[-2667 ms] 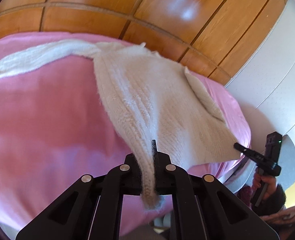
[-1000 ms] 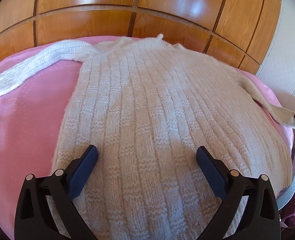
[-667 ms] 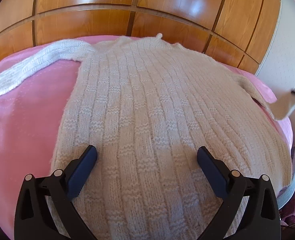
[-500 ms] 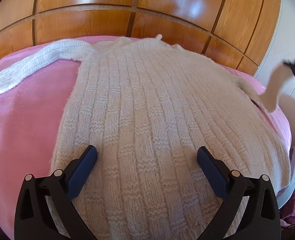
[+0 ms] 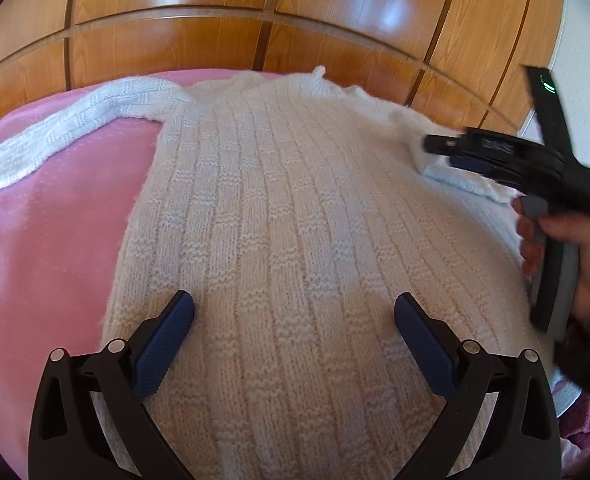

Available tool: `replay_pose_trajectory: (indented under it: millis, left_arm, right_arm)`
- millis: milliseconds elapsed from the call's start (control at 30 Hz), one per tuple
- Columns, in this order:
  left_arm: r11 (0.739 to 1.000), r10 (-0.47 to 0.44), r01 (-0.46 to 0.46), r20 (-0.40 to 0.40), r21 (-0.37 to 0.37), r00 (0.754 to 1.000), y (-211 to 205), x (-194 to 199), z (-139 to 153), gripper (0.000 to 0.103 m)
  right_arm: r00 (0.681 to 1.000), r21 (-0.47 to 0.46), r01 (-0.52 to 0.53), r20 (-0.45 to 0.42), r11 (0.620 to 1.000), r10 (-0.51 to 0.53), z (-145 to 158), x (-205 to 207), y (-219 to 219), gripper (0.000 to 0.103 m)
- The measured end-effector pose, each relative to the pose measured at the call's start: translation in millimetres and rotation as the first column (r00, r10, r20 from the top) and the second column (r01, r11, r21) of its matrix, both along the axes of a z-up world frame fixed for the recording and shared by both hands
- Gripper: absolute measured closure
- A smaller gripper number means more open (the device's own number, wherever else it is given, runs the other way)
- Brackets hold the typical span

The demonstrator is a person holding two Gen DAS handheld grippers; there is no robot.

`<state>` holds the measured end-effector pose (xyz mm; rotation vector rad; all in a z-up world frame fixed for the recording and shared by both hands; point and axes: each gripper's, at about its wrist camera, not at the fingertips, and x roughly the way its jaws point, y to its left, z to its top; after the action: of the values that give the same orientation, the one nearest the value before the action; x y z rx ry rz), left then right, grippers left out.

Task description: Fold small clothes

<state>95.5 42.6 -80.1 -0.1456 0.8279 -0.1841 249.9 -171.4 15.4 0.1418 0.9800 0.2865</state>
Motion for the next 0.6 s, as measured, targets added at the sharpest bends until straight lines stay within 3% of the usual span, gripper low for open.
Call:
replay_pose_trajectory:
  millis: [100,167,233,300,367,433,500,600]
  left_arm:
    - [1.000,0.010,-0.010,-0.039,-0.018,0.999,-2.0,7.5,14.0,0.004]
    - [0.991,0.033,-0.037,-0.030,-0.126,0.999,-1.3,16.8,34.2,0.004]
    - [0.980,0.034,-0.039,-0.028,-0.195,0.999,-6.1,30.7,48.1,0.004]
    - [0.973,0.016,-0.025,-0.042,-0.231,0.999,-16.6,50.1,54.6,0.005]
    - [0.976,0.005,-0.014,-0.045,-0.215,0.999,-34.3,75.4,56.5,0.008]
    - [0.982,-0.011,-0.004,-0.078,-0.186,0.997,-53.7,103.4,50.8,0.023]
    - [0.974,-0.038,0.005,-0.144,-0.225,0.989,-69.6,127.1,39.6,0.040]
    - [0.964,-0.022,-0.037,-0.215,-0.264,0.976,-83.4,152.9,24.5,0.048]
  right_arm:
    - [0.980,0.068,0.138,0.133,0.988,-0.146,15.9,-27.3,-39.2,0.008]
    - [0.933,0.093,0.286,0.200,0.954,-0.300,24.9,-40.7,-69.5,0.004]
    - [0.860,-0.032,0.471,0.241,0.882,-0.450,27.1,-49.7,-94.3,0.002]
    - [0.799,-0.170,0.591,0.258,0.789,-0.543,20.3,-51.4,-106.9,0.002]
    - [0.765,-0.165,0.644,0.169,0.747,-0.622,4.8,-50.8,-125.1,0.002]
    - [0.748,-0.132,0.663,0.101,0.737,-0.656,-7.4,-50.2,-137.5,0.002]
    - [0.731,-0.090,0.681,0.034,0.727,-0.681,-19.3,-53.5,-149.9,0.002]
    - [0.721,-0.010,0.693,-0.014,0.721,-0.693,-27.0,-59.7,-164.4,0.002]
